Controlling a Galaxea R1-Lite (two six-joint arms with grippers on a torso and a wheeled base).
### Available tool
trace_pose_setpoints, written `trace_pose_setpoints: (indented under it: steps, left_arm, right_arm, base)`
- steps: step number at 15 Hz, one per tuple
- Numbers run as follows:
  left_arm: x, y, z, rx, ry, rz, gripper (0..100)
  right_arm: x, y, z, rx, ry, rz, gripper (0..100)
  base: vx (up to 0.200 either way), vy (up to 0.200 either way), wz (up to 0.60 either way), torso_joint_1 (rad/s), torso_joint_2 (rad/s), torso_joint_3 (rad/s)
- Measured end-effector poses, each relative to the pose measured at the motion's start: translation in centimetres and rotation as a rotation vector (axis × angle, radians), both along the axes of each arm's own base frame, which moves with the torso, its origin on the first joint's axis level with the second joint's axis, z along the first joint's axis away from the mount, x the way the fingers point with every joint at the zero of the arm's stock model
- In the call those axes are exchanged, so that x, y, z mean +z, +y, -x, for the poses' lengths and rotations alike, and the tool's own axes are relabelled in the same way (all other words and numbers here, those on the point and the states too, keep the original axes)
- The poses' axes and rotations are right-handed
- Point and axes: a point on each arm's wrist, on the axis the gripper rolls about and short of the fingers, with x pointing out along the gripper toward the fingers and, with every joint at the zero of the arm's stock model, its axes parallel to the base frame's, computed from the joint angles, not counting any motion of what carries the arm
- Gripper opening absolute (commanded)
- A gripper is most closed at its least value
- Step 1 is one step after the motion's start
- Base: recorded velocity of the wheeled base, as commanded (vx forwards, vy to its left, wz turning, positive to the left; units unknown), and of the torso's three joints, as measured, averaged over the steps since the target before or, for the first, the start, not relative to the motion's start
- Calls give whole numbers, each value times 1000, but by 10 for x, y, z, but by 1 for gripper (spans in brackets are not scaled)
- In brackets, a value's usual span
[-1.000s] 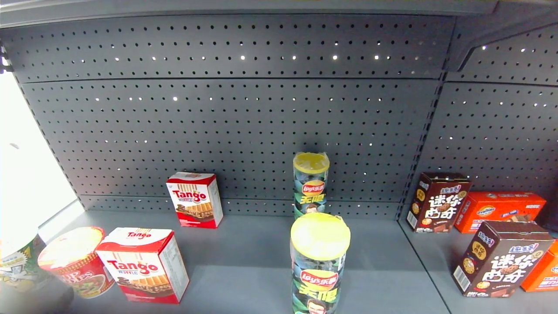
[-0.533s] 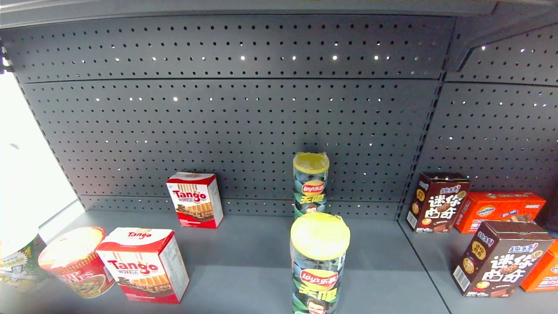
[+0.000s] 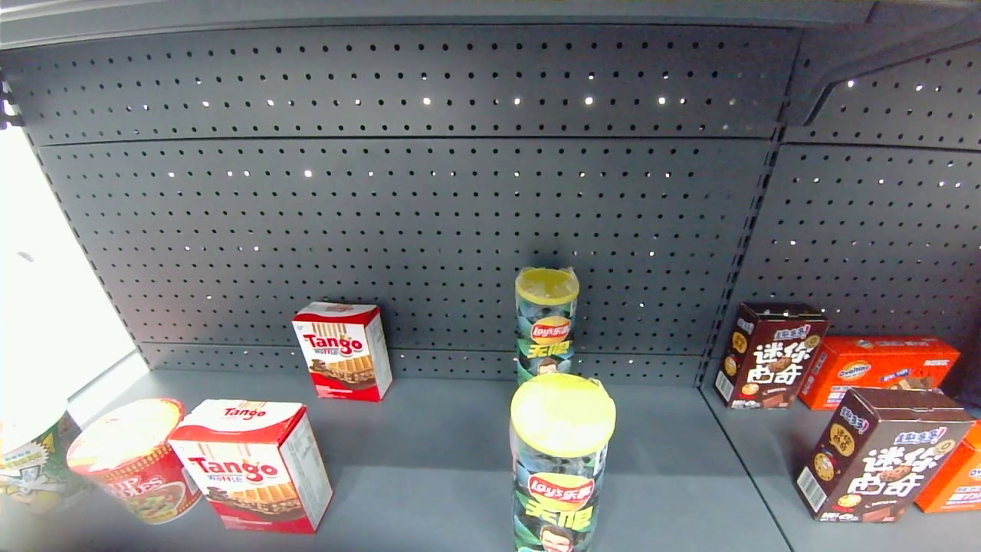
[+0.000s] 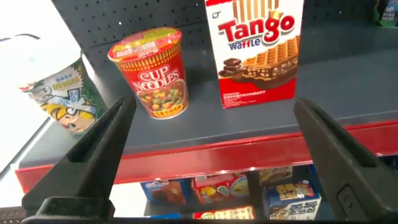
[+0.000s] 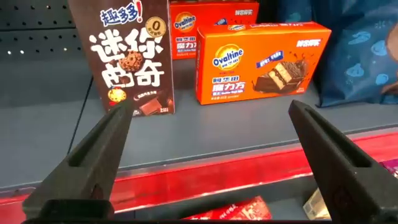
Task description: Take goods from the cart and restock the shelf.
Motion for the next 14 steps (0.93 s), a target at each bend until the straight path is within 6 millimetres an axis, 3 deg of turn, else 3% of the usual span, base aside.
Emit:
trace_pose_setpoints:
  steps: [14]
  left_arm:
    - [0, 0, 0, 2, 2, 9, 100]
  right_arm:
    - [0, 0, 0, 11, -9, -23, 100]
  base:
    - [0, 0, -43, 1, 1, 0]
